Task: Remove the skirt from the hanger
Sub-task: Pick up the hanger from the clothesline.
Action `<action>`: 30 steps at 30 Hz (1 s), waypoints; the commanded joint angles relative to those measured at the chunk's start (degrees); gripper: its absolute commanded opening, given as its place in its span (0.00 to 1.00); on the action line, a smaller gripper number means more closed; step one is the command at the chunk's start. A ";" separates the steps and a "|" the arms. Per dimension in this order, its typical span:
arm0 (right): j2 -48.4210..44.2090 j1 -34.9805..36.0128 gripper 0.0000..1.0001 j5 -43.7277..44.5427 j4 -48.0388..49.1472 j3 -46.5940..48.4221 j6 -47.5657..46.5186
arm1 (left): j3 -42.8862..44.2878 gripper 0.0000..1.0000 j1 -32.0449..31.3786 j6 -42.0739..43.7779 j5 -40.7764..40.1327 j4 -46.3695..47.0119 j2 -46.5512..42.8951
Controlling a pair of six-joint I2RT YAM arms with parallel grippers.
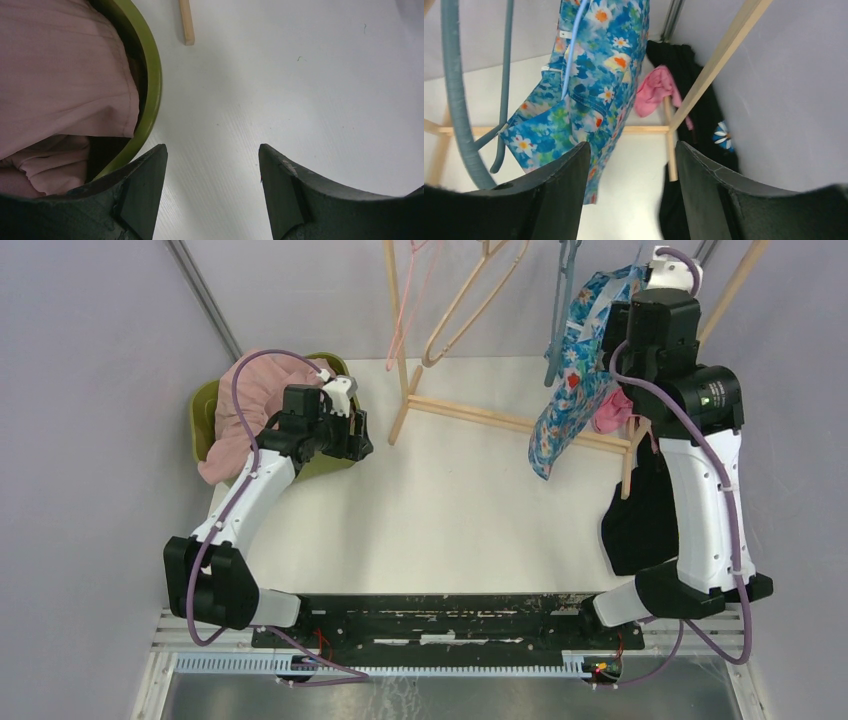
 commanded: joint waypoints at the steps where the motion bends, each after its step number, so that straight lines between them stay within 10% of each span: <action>1: 0.91 -4.94 0.69 -9.25 -3.12 5.40 14.83 | 1.79 0.74 -0.25 3.04 1.81 0.60 -0.82; 30: 8.68 -3.62 0.56 -16.93 5.21 2.96 24.72 | 1.46 0.73 -0.32 2.64 5.00 0.94 1.45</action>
